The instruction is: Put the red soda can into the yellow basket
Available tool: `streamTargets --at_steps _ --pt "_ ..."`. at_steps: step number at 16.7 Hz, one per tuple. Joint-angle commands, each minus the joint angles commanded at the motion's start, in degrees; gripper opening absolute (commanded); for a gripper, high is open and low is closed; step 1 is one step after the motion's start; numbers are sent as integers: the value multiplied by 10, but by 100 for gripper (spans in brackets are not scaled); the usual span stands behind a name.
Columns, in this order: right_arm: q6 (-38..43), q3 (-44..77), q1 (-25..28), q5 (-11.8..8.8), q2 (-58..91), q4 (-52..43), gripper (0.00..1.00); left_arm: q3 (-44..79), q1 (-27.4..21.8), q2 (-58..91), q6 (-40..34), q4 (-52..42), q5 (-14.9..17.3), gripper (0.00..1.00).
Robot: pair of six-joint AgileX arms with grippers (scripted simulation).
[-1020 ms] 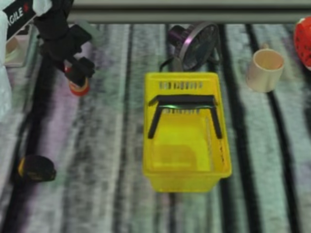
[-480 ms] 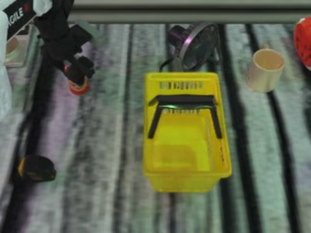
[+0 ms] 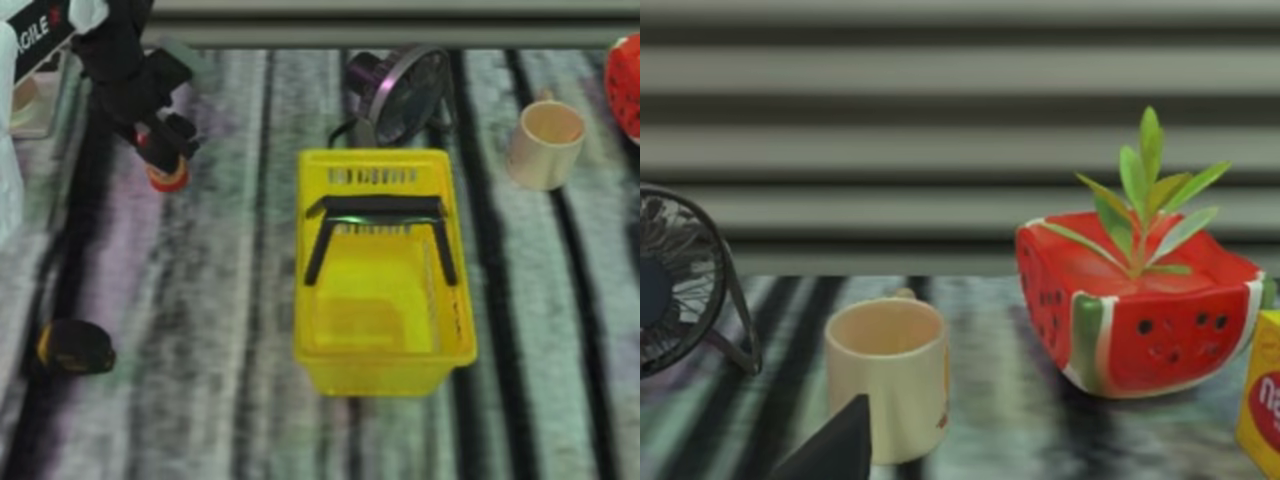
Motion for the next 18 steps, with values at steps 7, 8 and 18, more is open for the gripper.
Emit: streamTargets --at_steps 7,8,18 --pt "0 0 0 0 0 0 100 -124 -22 -59 -72 249 150 0" --pt "0 0 0 0 0 0 100 -151 -26 -71 -89 304 181 0" --pt "0 0 0 0 0 0 100 -462 -67 -216 -271 890 522 0"
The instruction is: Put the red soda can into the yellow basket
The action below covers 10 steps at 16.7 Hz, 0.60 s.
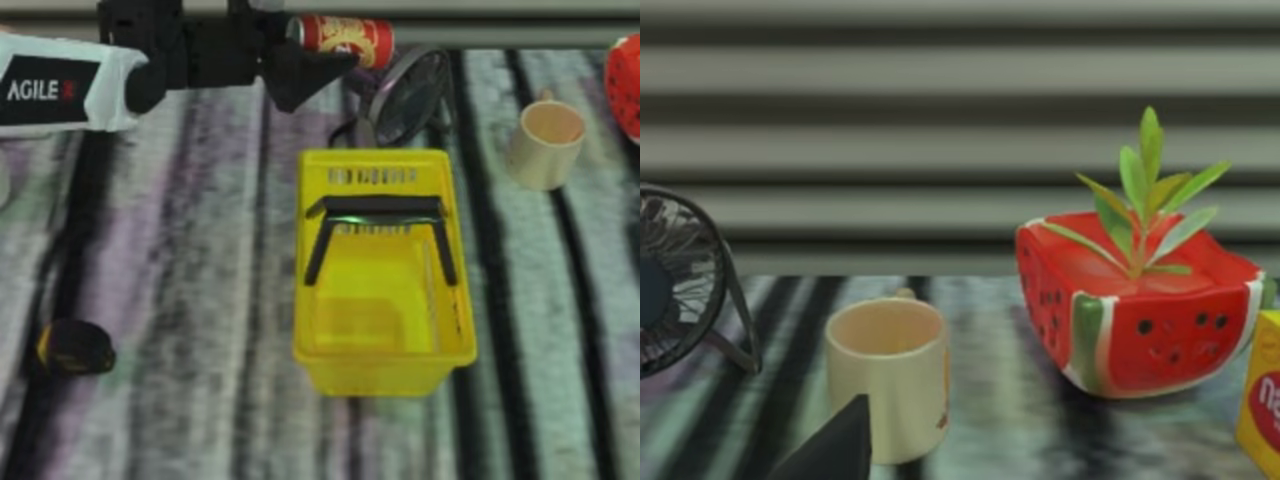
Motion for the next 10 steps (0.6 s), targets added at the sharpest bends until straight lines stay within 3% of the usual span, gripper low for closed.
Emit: streamTargets --at_steps 5,7,10 --pt "0 0 0 0 0 0 100 -111 -17 -61 -61 187 121 0" --pt "0 0 0 0 0 0 100 -133 -20 -75 -72 221 145 0" --pt "0 0 0 0 0 0 100 -139 -21 -79 -76 230 152 0"
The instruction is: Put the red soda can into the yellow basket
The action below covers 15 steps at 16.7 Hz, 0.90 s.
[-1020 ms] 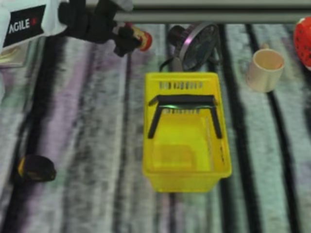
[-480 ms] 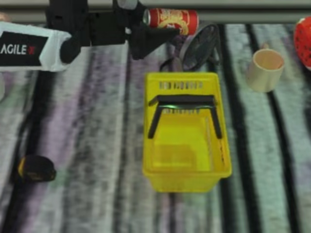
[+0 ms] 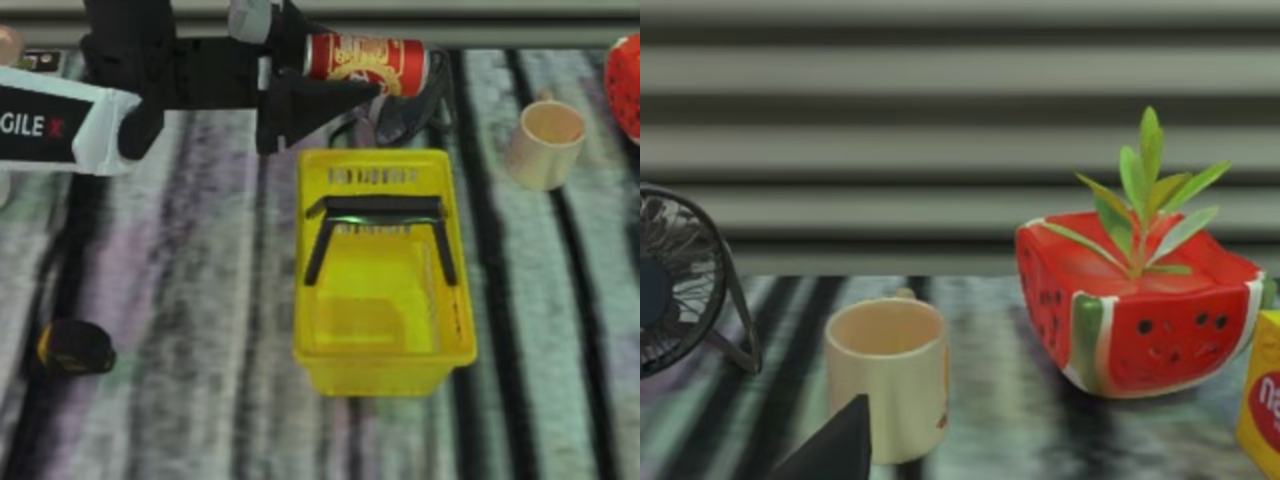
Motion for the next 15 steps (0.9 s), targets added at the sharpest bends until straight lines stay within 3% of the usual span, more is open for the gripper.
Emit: streamTargets --at_steps 5,12,15 --pt "0 0 0 0 0 0 100 1 3 11 1 8 1 0" --pt "0 0 0 0 0 0 100 -29 13 129 -2 163 2 0" --pt "0 0 0 0 0 0 100 -35 15 149 -3 187 1 0"
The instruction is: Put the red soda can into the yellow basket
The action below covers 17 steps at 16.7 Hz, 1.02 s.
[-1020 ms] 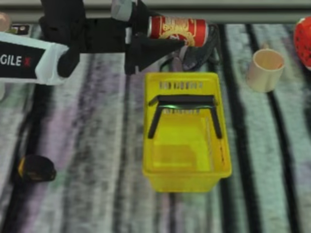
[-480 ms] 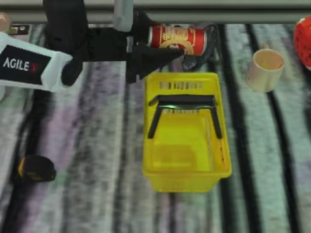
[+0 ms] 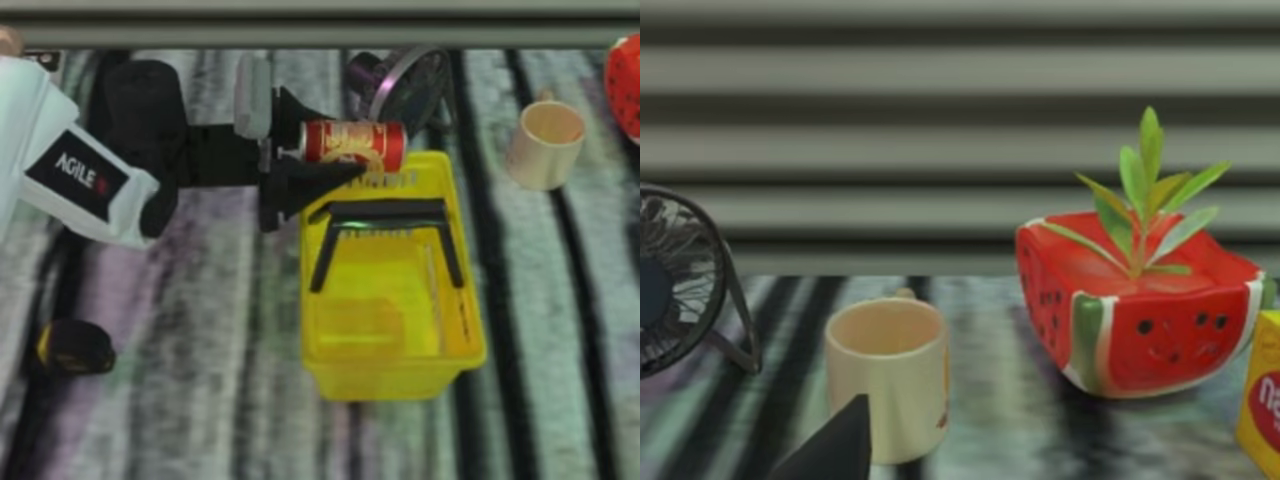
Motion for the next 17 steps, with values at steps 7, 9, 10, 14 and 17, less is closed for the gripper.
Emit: streamTargets --at_steps 7,9,10,14,17 --pt "0 0 0 0 0 0 100 0 0 0 0 0 0 30" --pt "0 0 0 0 0 0 100 0 0 0 0 0 0 45" --pt "0 0 0 0 0 0 100 0 0 0 0 0 0 53" --pt "0 0 0 0 0 0 100 0 0 0 0 0 0 83" --pt "0 0 0 0 0 0 100 0 0 0 0 0 0 100"
